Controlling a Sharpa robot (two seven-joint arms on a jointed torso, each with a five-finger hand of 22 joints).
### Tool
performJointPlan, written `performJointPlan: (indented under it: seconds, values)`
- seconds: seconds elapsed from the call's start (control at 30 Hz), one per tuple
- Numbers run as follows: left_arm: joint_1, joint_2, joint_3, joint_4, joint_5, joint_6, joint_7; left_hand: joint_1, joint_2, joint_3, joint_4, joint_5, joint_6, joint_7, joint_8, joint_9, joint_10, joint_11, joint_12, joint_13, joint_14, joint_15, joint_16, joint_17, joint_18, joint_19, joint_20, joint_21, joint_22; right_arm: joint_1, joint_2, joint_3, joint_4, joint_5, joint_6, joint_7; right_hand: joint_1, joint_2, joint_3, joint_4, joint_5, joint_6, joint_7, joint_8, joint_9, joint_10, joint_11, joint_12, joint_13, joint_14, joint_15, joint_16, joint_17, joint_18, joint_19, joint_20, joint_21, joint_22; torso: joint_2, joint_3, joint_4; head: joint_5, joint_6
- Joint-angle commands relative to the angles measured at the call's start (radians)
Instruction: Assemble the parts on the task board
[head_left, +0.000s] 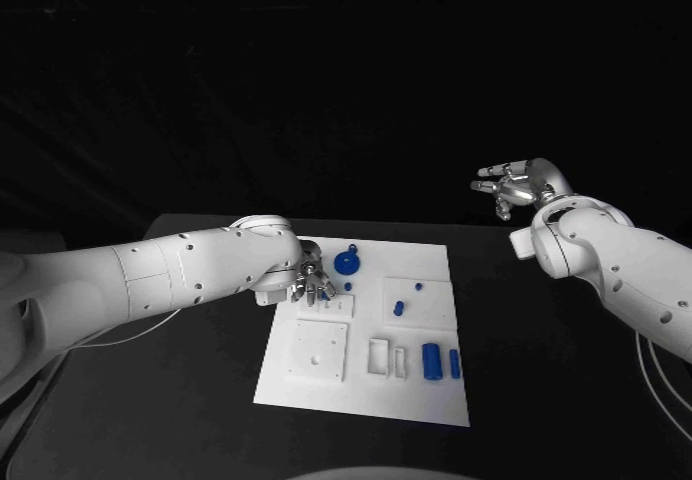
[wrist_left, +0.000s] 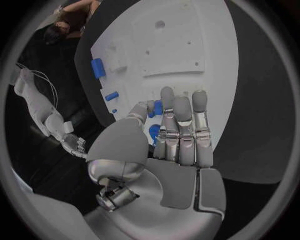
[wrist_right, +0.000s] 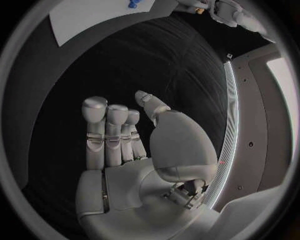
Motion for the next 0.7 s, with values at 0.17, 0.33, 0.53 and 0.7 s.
performJointPlan:
  seconds: [0.17,0.33,0.53,0.7]
  values:
    - [0.000,0.008,-0.001,-0.002,-0.036,0.023,0.003,0.020,0.012,0.117,-0.114,-0.008,0.030,-0.032,0.006,0.002,0.040,-0.004,0.005,0.003,-0.008,-0.002,0.004,0.000,-0.009,0.008,0.003,-0.007,0.006,-0.001,0.002,0.001,0.001,-0.003,0.018,0.000,-0.009,0.003,0.000,-0.006,-0.006,0.009,0.002,-0.002,0.001,-0.017,-0.008,0.004,-0.001,0.005,0.000,-0.003,0.001,0.017,0.053,0.000,-0.003,0.020,-0.001,-0.0004,0.0007,-0.001,-0.002]
    - [-0.006,0.007,-0.002,0.002,-0.050,0.017,0.008,0.020,0.013,0.117,-0.114,-0.009,0.030,-0.031,0.006,0.001,0.040,-0.004,0.005,0.003,-0.008,-0.002,0.004,0.000,-0.009,0.008,0.003,-0.007,0.007,-0.001,0.002,0.001,0.001,-0.003,0.018,0.000,-0.009,0.003,0.000,-0.006,-0.006,0.009,0.002,-0.002,0.001,-0.017,-0.008,0.004,-0.001,0.005,0.000,-0.003,0.001,0.017,0.053,0.000,-0.003,0.020,-0.001,-0.0005,0.0009,-0.001,-0.004]
    - [-0.014,0.006,-0.003,0.008,-0.054,0.011,0.012,0.020,0.012,0.116,-0.113,-0.010,0.031,-0.032,0.006,-0.004,0.041,-0.004,0.004,0.006,-0.008,-0.002,0.006,-0.003,-0.010,0.012,0.003,-0.015,0.014,-0.001,0.003,0.001,0.001,-0.003,0.018,0.000,-0.009,0.005,-0.003,-0.009,-0.007,0.009,0.002,-0.001,0.001,-0.017,-0.008,0.004,-0.001,0.004,0.000,-0.004,0.002,0.017,0.054,0.000,-0.004,0.020,-0.001,-0.0009,0.0016,-0.001,-0.007]
    - [-0.018,0.004,-0.003,0.012,-0.052,0.011,0.013,0.020,0.013,0.116,-0.113,-0.010,0.031,-0.032,0.006,-0.004,0.041,-0.004,0.004,0.007,-0.008,-0.002,0.007,-0.004,-0.010,0.013,0.003,-0.018,0.016,-0.001,0.003,0.001,0.001,-0.003,0.019,-0.001,-0.009,0.005,-0.003,-0.009,-0.007,0.009,0.002,-0.001,0.001,-0.017,-0.008,0.004,-0.001,0.004,0.000,-0.004,0.002,0.017,0.054,0.000,-0.004,0.020,-0.001,-0.0008,0.0023,-0.001,-0.008]
